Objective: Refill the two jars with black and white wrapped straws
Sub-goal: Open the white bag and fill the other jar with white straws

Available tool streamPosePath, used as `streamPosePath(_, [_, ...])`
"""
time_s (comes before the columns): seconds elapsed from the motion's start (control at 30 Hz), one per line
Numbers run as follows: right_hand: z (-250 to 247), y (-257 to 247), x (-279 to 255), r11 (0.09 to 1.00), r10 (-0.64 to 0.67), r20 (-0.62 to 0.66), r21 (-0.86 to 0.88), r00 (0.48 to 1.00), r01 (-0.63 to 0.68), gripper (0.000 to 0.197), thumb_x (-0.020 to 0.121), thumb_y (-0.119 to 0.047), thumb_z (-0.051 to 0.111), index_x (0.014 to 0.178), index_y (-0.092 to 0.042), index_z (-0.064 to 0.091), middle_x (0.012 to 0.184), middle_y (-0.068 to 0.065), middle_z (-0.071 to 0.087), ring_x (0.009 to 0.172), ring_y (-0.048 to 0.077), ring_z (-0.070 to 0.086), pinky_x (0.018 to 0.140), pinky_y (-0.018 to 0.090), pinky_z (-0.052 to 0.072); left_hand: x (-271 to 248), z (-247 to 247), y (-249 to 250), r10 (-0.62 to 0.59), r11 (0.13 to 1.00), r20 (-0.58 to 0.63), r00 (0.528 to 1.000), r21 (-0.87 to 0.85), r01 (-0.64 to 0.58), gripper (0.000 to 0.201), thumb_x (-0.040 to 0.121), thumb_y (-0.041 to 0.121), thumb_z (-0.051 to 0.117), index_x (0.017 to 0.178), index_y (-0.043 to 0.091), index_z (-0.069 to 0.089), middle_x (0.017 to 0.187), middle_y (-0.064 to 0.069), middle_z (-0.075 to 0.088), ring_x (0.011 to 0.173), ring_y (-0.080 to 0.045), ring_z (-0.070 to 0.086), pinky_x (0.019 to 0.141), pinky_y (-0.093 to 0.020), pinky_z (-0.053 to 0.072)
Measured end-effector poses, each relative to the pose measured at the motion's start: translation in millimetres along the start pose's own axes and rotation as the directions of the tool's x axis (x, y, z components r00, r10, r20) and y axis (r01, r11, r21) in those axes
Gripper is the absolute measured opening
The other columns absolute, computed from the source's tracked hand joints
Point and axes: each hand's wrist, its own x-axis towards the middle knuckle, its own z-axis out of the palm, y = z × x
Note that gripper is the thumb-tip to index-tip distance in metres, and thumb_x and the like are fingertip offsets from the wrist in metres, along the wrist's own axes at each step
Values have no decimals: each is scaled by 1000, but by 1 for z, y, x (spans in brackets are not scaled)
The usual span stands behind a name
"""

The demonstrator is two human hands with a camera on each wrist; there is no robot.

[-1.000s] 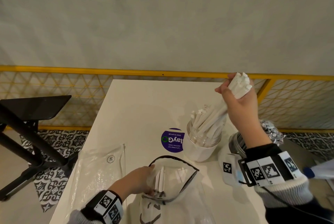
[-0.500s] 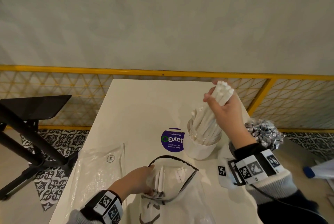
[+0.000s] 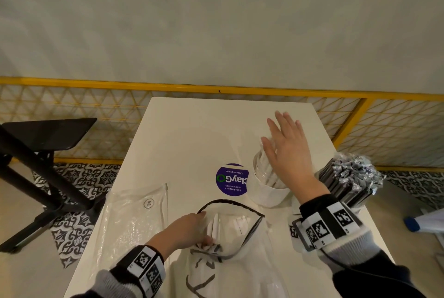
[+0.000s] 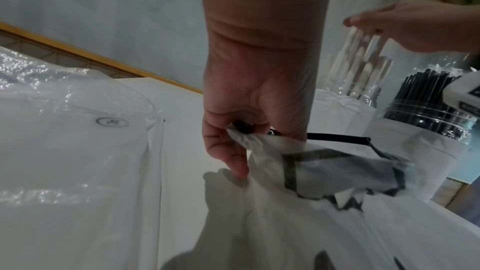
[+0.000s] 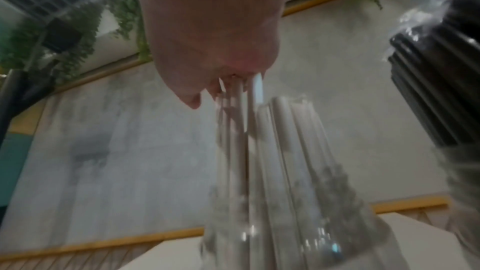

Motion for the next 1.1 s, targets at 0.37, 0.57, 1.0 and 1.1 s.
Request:
streamPosePath(0.37, [21,-1,-32,999,-47,120,10,992,46,65,97,-53,18,142,-11,39,152,10,34,142,22,27,118,39,12,4,2,-8,11,988,-54,998,-152,-19,67,93,25,49,150,23,14,138,-12,50,120,-25,53,97,-27,41])
streamPosePath(0.57, [53,-58,-76,954,-3,377,279,926,-110,33,92,-40,49,75,-16,63,76,-2,59,71,16,54,72,32,48,3,6,-4,75,975,-36,997,-205,-81,78,92,21,46,150,20,-6,132,-15,54,111,-24,56,92,-28,42])
streamPosePath(1.0, [119,-84,-122,912,299,857,-127,419,-391,41,86,-36,50,118,-12,60,123,9,61,119,26,54,96,32,44,-5,6,2,221,905,-12,975,-371,-209,89,89,14,53,143,36,-15,135,0,44,113,-10,44,96,-19,33])
streamPosePath(1.1, [124,-90,-124,936,193,908,-57,371,-346,26,85,-29,52,102,-15,65,107,8,66,109,28,59,87,32,47,0,2,2,250,871,-25,968,-430,-236,81,85,15,57,129,55,2,127,10,40,115,-10,43,99,-22,36])
